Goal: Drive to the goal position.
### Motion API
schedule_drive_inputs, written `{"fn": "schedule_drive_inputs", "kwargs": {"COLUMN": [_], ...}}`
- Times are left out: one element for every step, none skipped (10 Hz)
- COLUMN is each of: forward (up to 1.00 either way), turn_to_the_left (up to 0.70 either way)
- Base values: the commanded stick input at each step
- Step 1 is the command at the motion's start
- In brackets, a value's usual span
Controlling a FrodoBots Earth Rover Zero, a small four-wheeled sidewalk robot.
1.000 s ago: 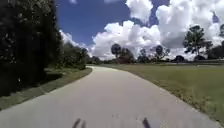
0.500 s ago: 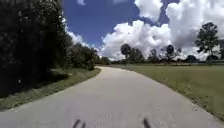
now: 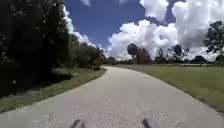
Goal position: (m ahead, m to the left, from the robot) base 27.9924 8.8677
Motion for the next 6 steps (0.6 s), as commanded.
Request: {"fn": "schedule_drive_inputs", "kwargs": {"forward": [0.7,0.7,0.7,0.7,0.7,0.7], "turn_to_the_left": [0.01,0.01,0.02,0.02,0.02,0.02]}}
